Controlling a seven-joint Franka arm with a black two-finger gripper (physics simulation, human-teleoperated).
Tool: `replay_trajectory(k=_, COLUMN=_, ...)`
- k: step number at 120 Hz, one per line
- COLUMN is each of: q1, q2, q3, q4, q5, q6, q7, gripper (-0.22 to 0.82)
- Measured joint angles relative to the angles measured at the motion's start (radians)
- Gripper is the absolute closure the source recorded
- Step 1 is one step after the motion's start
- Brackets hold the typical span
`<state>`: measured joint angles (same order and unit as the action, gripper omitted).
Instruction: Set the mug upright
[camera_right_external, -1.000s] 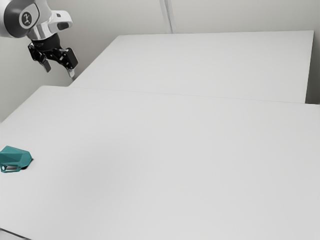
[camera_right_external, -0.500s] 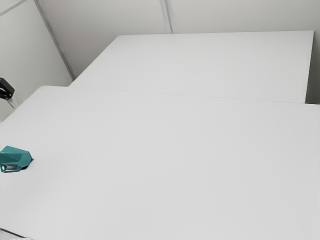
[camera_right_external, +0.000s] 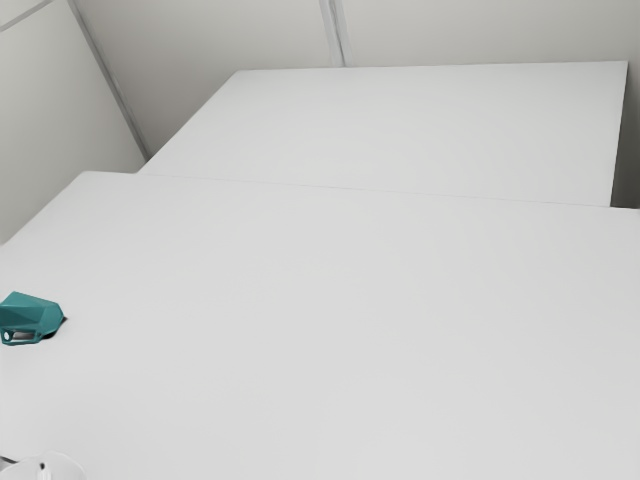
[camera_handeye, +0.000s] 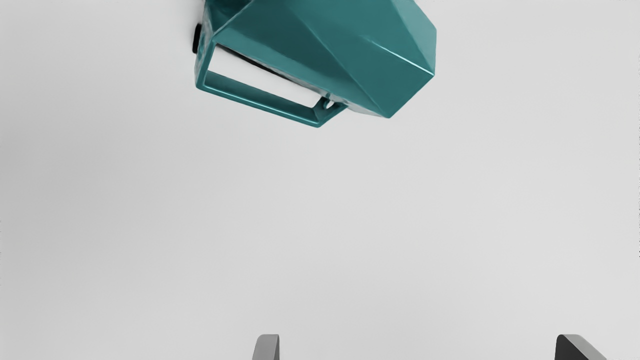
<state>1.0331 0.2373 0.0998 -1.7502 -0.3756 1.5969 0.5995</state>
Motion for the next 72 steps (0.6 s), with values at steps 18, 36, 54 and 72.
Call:
replay_trajectory(k=18, q1=0.039, q2=0.128, q3=0.0, q4=0.092, q5=-0.079, q6=0.0, q7=0.151, gripper=0.0)
replay_trajectory(k=36, q1=0.045, q2=0.234, q3=-0.001, q4=0.178, q5=-0.148, q6=-0.005, q7=0.275, gripper=0.0)
replay_trajectory(k=54, q1=0.045, q2=0.333, q3=-0.006, q4=0.269, q5=-0.226, q6=-0.016, q7=0.376, gripper=0.0)
replay_trajectory(k=72, q1=0.039, q2=0.41, q3=-0.012, q4=0.336, q5=-0.298, q6=-0.027, q7=0.456, gripper=0.0)
